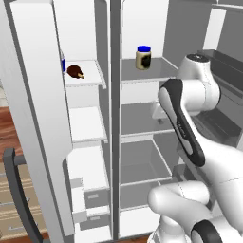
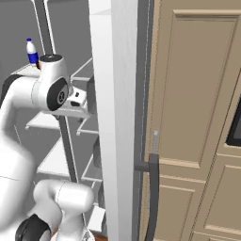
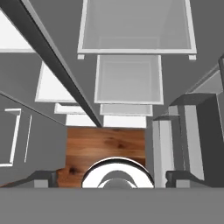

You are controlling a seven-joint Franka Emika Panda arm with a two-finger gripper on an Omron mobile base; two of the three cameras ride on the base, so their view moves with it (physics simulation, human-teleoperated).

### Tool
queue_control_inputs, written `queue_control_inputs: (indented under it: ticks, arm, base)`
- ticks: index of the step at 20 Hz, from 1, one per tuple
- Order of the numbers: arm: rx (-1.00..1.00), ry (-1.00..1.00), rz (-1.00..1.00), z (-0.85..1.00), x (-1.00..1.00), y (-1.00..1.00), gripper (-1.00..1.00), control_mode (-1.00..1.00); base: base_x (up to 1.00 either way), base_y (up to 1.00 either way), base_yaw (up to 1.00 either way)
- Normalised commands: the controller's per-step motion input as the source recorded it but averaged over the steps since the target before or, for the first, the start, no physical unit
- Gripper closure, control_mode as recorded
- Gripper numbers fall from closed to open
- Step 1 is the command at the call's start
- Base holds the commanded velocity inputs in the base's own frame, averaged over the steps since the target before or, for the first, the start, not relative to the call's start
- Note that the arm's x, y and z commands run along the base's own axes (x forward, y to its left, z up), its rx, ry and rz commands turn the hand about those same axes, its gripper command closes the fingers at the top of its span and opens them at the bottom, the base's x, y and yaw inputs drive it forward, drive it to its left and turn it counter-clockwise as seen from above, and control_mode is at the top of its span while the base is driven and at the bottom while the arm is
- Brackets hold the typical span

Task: Pick up the frozen steak from the freezer, place it on any shelf in the fridge, and close the fridge and freezer doors when done.

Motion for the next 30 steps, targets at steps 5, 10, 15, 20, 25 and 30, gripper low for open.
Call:
queue_control_inputs:
  ticks: [5, 10, 15, 20, 25, 30]
  arm:
    - [0.02, 0.00, -0.11, -0.03, -0.55, 0.00, -1.00, -1.00]
    - [0.00, 0.00, -0.04, -0.01, -0.24, 0.00, -1.00, -1.00]
    - [0.00, 0.00, 0.00, 0.00, -0.02, 0.01, -1.00, -1.00]
    - [0.00, -0.01, 0.01, 0.00, -0.03, 0.04, -1.00, 1.00]
    - [0.00, 0.00, 0.00, 0.00, 0.00, 0.00, -1.00, 1.00]
    - [0.00, 0.00, 0.00, 0.00, 0.00, 0.00, -1.00, 1.00]
  base:
    - [0.00, 0.00, 0.00]
    - [0.00, 0.00, 0.00]
    - [0.00, 0.00, 0.00]
    - [-0.02, 0.32, 0.05]
    - [0.00, 0.49, 0.03]
    - [0.02, 0.20, 0.00]
